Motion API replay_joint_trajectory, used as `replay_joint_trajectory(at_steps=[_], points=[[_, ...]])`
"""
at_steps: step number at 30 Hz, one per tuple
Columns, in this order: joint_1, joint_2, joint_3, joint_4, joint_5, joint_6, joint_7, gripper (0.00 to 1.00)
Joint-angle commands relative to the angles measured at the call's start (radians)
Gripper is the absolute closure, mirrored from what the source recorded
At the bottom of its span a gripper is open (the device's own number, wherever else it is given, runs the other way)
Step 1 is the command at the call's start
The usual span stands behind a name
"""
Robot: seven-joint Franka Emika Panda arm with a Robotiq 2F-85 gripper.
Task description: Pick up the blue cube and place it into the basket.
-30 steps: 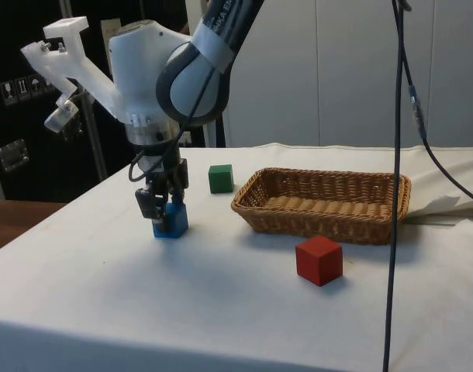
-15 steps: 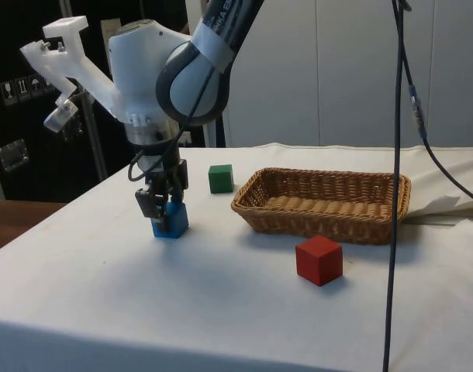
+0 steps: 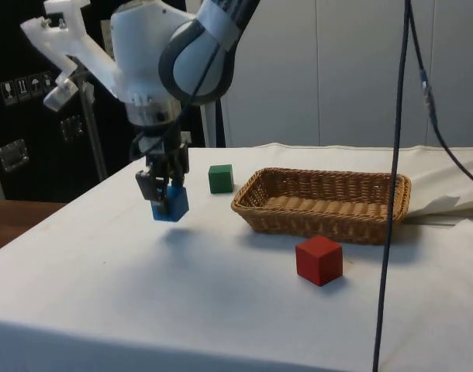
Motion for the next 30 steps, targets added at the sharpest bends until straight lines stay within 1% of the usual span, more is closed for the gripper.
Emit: replay_joint_trajectory(at_steps=[1,2,3,11,12,13,17,18,22,28,29,30], points=[[0.001,-0.020,0.001,-0.011,0.000,-0.006,0.000,0.96],[0.000,-0.009,0.000,-0.006,0.000,-0.001,0.000,0.96],[0.001,-0.028,0.001,-0.016,0.000,-0.007,0.000,0.96],[-0.002,-0.097,0.002,-0.049,0.001,-0.022,-0.003,0.96],[-0.001,-0.085,0.001,-0.041,0.000,-0.020,-0.001,0.96],[-0.002,-0.105,0.002,-0.053,0.001,-0.024,-0.003,0.96],[-0.003,-0.143,0.002,-0.071,0.001,-0.035,-0.005,0.96],[-0.001,-0.127,0.001,-0.062,0.000,-0.033,-0.002,0.96],[-0.004,-0.176,0.001,-0.089,0.001,-0.041,-0.006,0.96],[-0.007,-0.220,-0.001,-0.120,-0.001,-0.048,-0.009,0.96],[-0.005,-0.214,-0.001,-0.114,0.000,-0.050,-0.006,0.96],[-0.007,-0.227,-0.002,-0.126,-0.001,-0.048,-0.009,0.96]])
